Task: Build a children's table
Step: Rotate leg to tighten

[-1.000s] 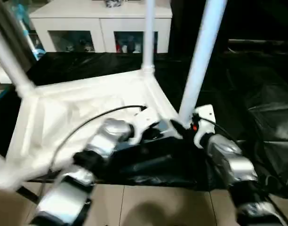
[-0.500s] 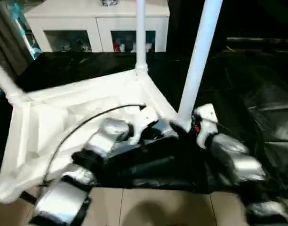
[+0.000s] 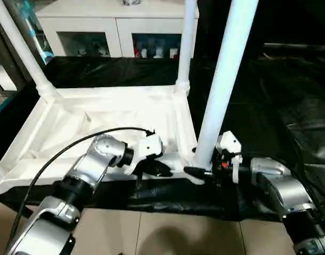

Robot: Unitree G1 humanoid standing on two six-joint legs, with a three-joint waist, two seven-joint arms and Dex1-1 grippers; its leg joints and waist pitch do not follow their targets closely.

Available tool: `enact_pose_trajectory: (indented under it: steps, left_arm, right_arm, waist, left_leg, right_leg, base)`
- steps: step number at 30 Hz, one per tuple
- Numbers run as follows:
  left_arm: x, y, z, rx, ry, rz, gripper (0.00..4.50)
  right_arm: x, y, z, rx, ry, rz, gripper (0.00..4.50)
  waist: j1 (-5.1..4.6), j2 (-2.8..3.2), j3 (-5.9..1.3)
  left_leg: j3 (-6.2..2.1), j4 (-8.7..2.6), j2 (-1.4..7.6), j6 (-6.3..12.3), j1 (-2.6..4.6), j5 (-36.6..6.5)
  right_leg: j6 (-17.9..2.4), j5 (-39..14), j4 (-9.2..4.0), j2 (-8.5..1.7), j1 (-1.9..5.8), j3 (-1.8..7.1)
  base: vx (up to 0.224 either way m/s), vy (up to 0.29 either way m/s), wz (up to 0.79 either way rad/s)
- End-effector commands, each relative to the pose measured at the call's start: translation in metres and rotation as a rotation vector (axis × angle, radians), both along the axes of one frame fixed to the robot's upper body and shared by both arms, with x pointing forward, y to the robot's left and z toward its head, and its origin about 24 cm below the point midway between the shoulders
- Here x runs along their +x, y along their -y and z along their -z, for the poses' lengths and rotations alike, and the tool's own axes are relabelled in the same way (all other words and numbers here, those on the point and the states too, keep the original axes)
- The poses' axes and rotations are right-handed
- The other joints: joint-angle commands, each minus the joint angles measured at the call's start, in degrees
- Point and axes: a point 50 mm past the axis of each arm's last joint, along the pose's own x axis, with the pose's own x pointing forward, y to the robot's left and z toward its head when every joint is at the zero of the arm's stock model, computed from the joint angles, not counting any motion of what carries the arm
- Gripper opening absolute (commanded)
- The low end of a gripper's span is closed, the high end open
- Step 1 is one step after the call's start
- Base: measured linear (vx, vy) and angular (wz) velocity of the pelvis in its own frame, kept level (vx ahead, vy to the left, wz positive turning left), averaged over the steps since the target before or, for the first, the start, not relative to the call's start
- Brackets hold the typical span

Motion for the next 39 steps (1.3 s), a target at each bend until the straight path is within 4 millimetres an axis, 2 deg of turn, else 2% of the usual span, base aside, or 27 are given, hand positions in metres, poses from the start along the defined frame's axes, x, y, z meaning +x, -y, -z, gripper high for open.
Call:
enact_pose_trajectory:
  steps: [1,3,4,5,8,12,14,15,16,17,18,19,20,22,23,25,26,28,29,32,35,37,39]
  left_arm:
    - [-0.005,0.003,-0.001,0.008,-0.016,0.066,0.0]
    - [-0.005,0.003,-0.001,0.009,-0.016,0.066,0.0]
    - [-0.005,0.002,-0.001,0.008,-0.013,0.061,0.0]
    - [-0.005,0.002,-0.001,0.008,-0.012,0.061,0.0]
    - [-0.003,0.002,-0.002,0.0,-0.004,0.034,0.0]
    - [0.013,0.012,-0.002,-0.034,0.032,-0.159,0.0]
    - [0.021,0.019,-0.002,-0.048,0.053,-0.243,0.0]
    - [0.021,0.019,-0.002,-0.048,0.053,-0.243,0.0]
    - [0.034,0.029,-0.004,-0.057,0.094,-0.364,0.0]
    - [0.04,0.035,-0.006,-0.064,0.114,-0.426,0.0]
    - [0.044,0.04,-0.007,-0.073,0.126,-0.475,0.0]
    - [0.044,0.04,-0.007,-0.073,0.126,-0.475,0.0]
    - [0.048,0.046,-0.009,-0.086,0.137,-0.535,0.0]
    - [0.049,0.052,-0.01,-0.095,0.14,-0.539,0.0]
    - [0.048,0.06,-0.011,-0.107,0.141,-0.522,0.0]
    - [0.048,0.06,-0.011,-0.107,0.141,-0.522,0.0]
    - [0.046,0.064,-0.011,-0.114,0.141,-0.496,0.0]
    - [0.042,0.069,-0.009,-0.117,0.132,-0.441,0.0]
    - [0.041,0.07,-0.008,-0.116,0.129,-0.425,0.0]
    - [0.036,0.066,-0.004,-0.098,0.113,-0.359,0.0]
    - [0.025,0.053,0.0,-0.077,0.07,-0.203,0.0]
    - [0.022,0.051,0.001,-0.073,0.061,-0.173,0.0]
    - [0.018,0.046,0.002,-0.058,0.05,-0.127,0.0]
  right_arm:
    - [0.001,0.001,-0.004,-0.014,0.007,-0.011,3.42]
    - [0.001,0.001,-0.004,-0.016,0.007,-0.015,3.2]
    - [0.0,-0.001,-0.003,-0.018,0.005,-0.022,3.12]
    - [0.0,-0.001,-0.003,-0.017,0.004,-0.023,3.12]
    - [0.0,-0.003,-0.001,-0.004,-0.006,-0.005,2.83]
    - [0.013,-0.003,0.011,-0.024,0.003,0.25,2.76]
    - [0.02,-0.003,0.018,-0.032,-0.004,0.387,2.75]
    - [0.02,-0.003,0.018,-0.032,-0.004,0.387,2.75]
    - [0.028,-0.006,0.025,-0.027,-0.014,0.57,2.74]
    - [0.031,-0.009,0.028,-0.025,-0.021,0.665,2.74]
    - [0.034,-0.012,0.031,-0.026,-0.029,0.734,2.74]
    - [0.034,-0.012,0.031,-0.026,-0.029,0.734,2.74]
    - [0.037,-0.018,0.034,-0.026,-0.045,0.797,2.74]
    - [0.038,-0.024,0.034,-0.013,-0.045,0.802,2.74]
    - [0.04,-0.034,0.031,0.034,-0.045,0.776,3.09]
    - [0.04,-0.034,0.031,0.034,-0.045,0.776,3.44]
    - [0.04,-0.039,0.029,0.055,-0.04,0.749,3.46]
    - [0.04,-0.046,0.023,0.085,-0.016,0.674,3.53]
    - [0.039,-0.047,0.022,0.09,-0.009,0.656,3.71]
    - [0.037,-0.044,0.015,0.101,0.009,0.57,3.71]
    - [0.026,-0.032,0.006,0.083,0.022,0.341,3.71]
    - [0.023,-0.029,0.005,0.08,0.02,0.305,3.71]
    - [0.019,-0.023,0.004,0.062,0.022,0.248,3.71]
  waist:
    - [-0.06,-0.47,-3.95]
    - [-0.08,-0.51,-4.0]
    - [-0.15,-1.31,-4.01]
    - [0.01,-0.89,-4.02]
    - [-0.07,-0.89,-3.98]
    - [-0.28,-0.91,-3.93]
    - [-0.59,-0.96,-3.83]
    - [-0.59,-1.01,-3.79]
    - [-0.78,-1.36,-3.77]
    - [-0.75,-0.97,-3.78]
    - [-0.82,-1.07,-3.91]
    - [-0.85,-0.74,-3.96]
    - [-0.8,-0.98,-3.93]
    - [-0.57,-1.02,-4.07]
    - [-0.46,-1.04,-4.12]
    - [-0.42,-1.11,-4.16]
    - [-0.37,-0.56,-4.11]
    - [-0.45,-0.75,-4.14]
    - [-0.5,-0.76,-4.15]
    - [-0.41,-0.84,-4.16]
    - [-0.37,-0.86,-4.16]
    - [-0.35,-0.83,-4.16]
    - [-0.32,-0.92,-4.2]
  left_leg:
    - [0.54,-4.02,0.58,4.3,0.35,-12.82]
    - [0.51,-3.98,0.5,4.22,0.29,-12.27]
    - [0.59,-3.95,0.5,4.37,0.22,-12.04]
    - [0.5,-3.96,0.49,4.45,0.25,-11.6]
    - [0.51,-3.94,0.49,4.51,0.22,-11.18]
    - [0.5,-3.93,0.27,3.42,0.36,-11.52]
    - [0.45,-3.99,0.04,2.31,0.41,-12.99]
    - [0.4,-4.06,0.0,2.23,0.42,-13.22]
    - [0.48,-4.02,-0.08,2.47,0.18,-13.03]
    - [0.46,-3.97,-0.1,1.87,0.56,-13.41]
    - [0.38,-3.96,-0.2,1.54,0.53,-12.98]
    - [0.27,-4.03,-0.19,1.29,0.43,-12.46]
    - [0.47,-3.94,-0.31,1.75,0.53,-12.67]
    - [0.4,-3.92,-0.29,2.41,0.3,-12.06]
    - [0.46,-3.84,-0.3,2.98,0.28,-11.56]
    - [0.46,-3.8,-0.33,3.58,0.13,-11.11]
    - [0.43,-3.8,-0.19,4.18,0.14,-10.64]
    - [0.3,-3.85,-0.22,4.48,-0.15,-10.76]
    - [0.29,-3.87,-0.18,4.6,-0.16,-10.67]
    - [0.31,-3.79,-0.12,5.31,-0.09,-10.44]
    - [0.21,-3.79,0.09,6.36,-0.21,-9.49]
    - [0.36,-3.67,0.17,7.2,-0.18,-8.99]
    - [0.42,-3.67,0.23,6.93,0.08,-9.44]
  right_leg:
    - [-14.38,-13.01,-3.04,-1.83,3.28,1.56]
    - [-14.16,-12.85,-3.03,-1.82,3.3,1.54]
    - [-14.03,-12.91,-3.08,-1.79,3.32,1.55]
    - [-13.94,-13.32,-2.95,-1.91,3.32,1.57]
    - [-13.82,-13.25,-3.0,-1.86,3.25,1.58]
    - [-13.22,-15.16,-3.28,-1.93,3.06,1.6]
    - [-11.98,-18.75,-3.64,-1.85,2.96,1.51]
    - [-11.62,-19.48,-3.8,-1.9,2.98,1.48]
    - [-10.96,-19.93,-3.95,-1.81,3.05,1.51]
    - [-10.67,-21.3,-4.15,-1.94,2.59,1.57]
    - [-10.53,-21.01,-4.09,-1.88,2.73,1.51]
    - [-10.6,-20.23,-3.93,-1.88,2.86,1.48]
    - [-10.79,-18.96,-4.08,-1.74,2.66,1.53]
    - [-11.0,-17.7,-3.99,-1.85,3.05,1.46]
    - [-11.11,-16.66,-3.92,-1.84,3.01,1.49]
    - [-11.42,-15.7,-3.84,-1.87,3.21,1.43]
    - [-11.95,-14.23,-3.84,-1.85,3.12,1.4]
    - [-12.36,-13.28,-3.55,-1.85,3.47,1.28]
    - [-12.35,-13.21,-3.53,-1.85,3.49,1.26]
    - [-12.89,-12.26,-3.47,-1.9,3.59,1.32]
    - [-13.85,-9.78,-3.09,-1.92,3.86,1.35]
    - [-14.64,-8.03,-2.9,-1.89,3.72,1.48]
    - [-15.06,-9.04,-3.0,-1.93,3.55,1.45]
  base:
    - [0.0,0.0,0.0]
    - [0.0,0.0,0.0]
    - [0.0,0.0,0.0]
    - [0.0,0.0,0.0]
    - [0.0,0.0,0.0]
    - [0.0,0.0,0.0]
    - [0.0,0.0,0.0]
    - [0.0,0.0,0.0]
    - [0.0,0.0,0.0]
    - [0.0,0.0,0.0]
    - [0.0,0.0,0.0]
    - [0.0,0.0,0.0]
    - [0.0,0.0,0.0]
    - [0.0,0.0,0.0]
    - [0.0,0.0,0.0]
    - [0.0,0.0,0.0]
    - [0.0,0.0,0.0]
    - [0.0,0.0,0.0]
    - [0.0,0.0,0.0]
    - [0.0,0.0,0.0]
    - [0.0,0.0,0.0]
    - [0.0,0.0,0.0]
    - [0.0,0.0,0.0]
